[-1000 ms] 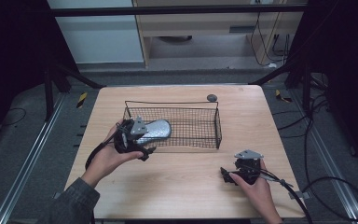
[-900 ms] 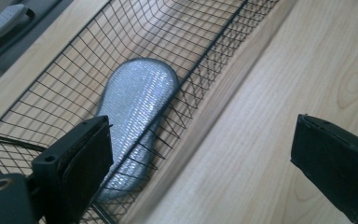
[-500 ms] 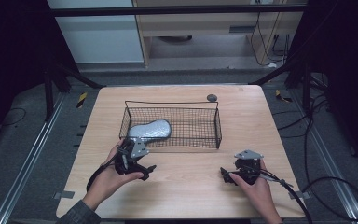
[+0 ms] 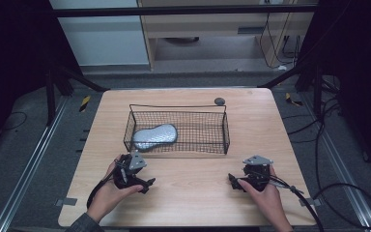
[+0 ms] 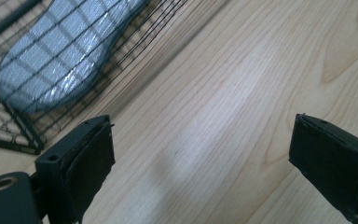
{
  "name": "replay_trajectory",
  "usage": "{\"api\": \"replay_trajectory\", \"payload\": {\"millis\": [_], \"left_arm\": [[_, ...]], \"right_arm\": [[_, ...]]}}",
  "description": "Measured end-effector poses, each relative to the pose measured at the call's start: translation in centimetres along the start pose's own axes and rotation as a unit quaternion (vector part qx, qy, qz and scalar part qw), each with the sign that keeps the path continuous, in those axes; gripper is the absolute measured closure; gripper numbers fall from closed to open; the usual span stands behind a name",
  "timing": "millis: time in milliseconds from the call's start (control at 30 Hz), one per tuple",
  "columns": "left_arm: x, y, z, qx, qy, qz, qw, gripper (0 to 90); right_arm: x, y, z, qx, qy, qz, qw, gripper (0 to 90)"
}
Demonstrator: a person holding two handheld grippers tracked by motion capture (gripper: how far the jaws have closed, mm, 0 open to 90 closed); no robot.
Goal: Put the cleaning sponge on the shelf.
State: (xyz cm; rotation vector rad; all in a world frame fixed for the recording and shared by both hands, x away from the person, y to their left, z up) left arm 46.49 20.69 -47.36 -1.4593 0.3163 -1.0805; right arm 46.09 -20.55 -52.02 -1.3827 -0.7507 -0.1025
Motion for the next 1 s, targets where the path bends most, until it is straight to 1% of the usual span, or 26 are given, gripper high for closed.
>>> {"api": "replay_trajectory", "payload": {"millis": [133,233,300,367,433,467,500,533,567,600,667,700,767,800,833,900,967,1000], "left_arm": [[-1.3,0.5,0.9,0.005,-0.019,0.011,0.9998,5.7],[-2.4,0.8,1.7,0.013,-0.036,0.020,0.9991,5.6],[-3.2,1.0,2.6,0.014,-0.058,0.023,0.9980,5.3],[-3.8,1.2,3.4,0.022,-0.073,0.024,0.9968,5.1],[-4.2,1.5,4.0,0.027,-0.087,0.023,0.9956,5.0],[-4.3,1.6,4.3,0.028,-0.090,0.024,0.9952,4.9],[-4.6,1.9,4.7,0.028,-0.098,0.024,0.9945,4.8],[-4.7,2.0,5.0,0.023,-0.106,0.021,0.9939,2.1],[-4.8,2.2,5.3,0.016,-0.117,0.016,0.9929,1.6],[-5.0,2.3,5.5,0.012,-0.123,0.012,0.9922,1.6],[-5.2,2.3,5.8,0.014,-0.130,0.006,0.9914,1.4],[-5.4,2.4,6.0,0.010,-0.135,0.003,0.9908,1.0],[-5.7,2.7,6.4,-0.008,-0.145,-0.009,0.9894,0.0],[-5.9,2.9,6.5,-0.007,-0.145,-0.022,0.9891,0.0],[-6.1,3.0,6.6,-0.006,-0.145,-0.036,0.9888,0.0],[-6.2,3.0,6.8,-0.006,-0.142,-0.038,0.9892,0.0],[-6.2,3.0,6.8,-0.007,-0.142,-0.038,0.9891,0.0],[-6.2,3.0,6.8,-0.006,-0.142,-0.039,0.9891,0.0]], "right_arm": [[0.0,0.0,0.0,0.001,-0.001,0.000,1.0000,0.5],[0.0,0.0,0.0,0.002,0.000,0.000,1.0000,0.5],[0.0,0.0,0.0,0.001,-0.002,0.000,1.0000,0.5],[0.0,0.0,0.0,0.001,-0.001,0.000,1.0000,0.5],[0.0,0.0,0.0,0.001,-0.002,0.000,1.0000,0.5],[0.0,0.0,0.0,0.000,-0.001,0.000,1.0000,0.5],[0.0,0.0,0.0,0.001,-0.002,0.000,1.0000,0.4],[0.0,0.0,0.0,0.000,-0.002,0.000,1.0000,0.4],[0.0,0.0,0.0,0.002,0.000,0.001,1.0000,0.4],[0.0,0.0,0.0,0.003,0.002,0.001,1.0000,0.5],[0.0,0.0,0.0,0.000,-0.002,0.000,1.0000,0.4],[0.0,0.0,0.0,0.003,0.001,0.001,1.0000,0.4],[0.0,0.0,0.0,0.001,-0.001,0.000,1.0000,0.4],[0.0,0.0,0.1,0.003,0.002,0.001,1.0000,0.4],[0.0,0.0,0.0,0.001,-0.001,0.000,1.0000,0.4],[0.0,0.0,0.0,0.000,-0.001,0.000,1.0000,0.4],[0.0,-0.1,0.1,0.004,0.003,0.002,1.0000,0.4],[0.0,0.0,0.0,0.001,-0.001,0.000,1.0000,0.4]]}}
Point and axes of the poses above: each handheld gripper's, and its own axes: y roughly forward along the jaws, x roughly out of its top, z roughly to its left, the point moved 1 cm from there along y, roughly forward along the jaws, and after that the axes turned 14 degrees about z, right-handed, at the moved point
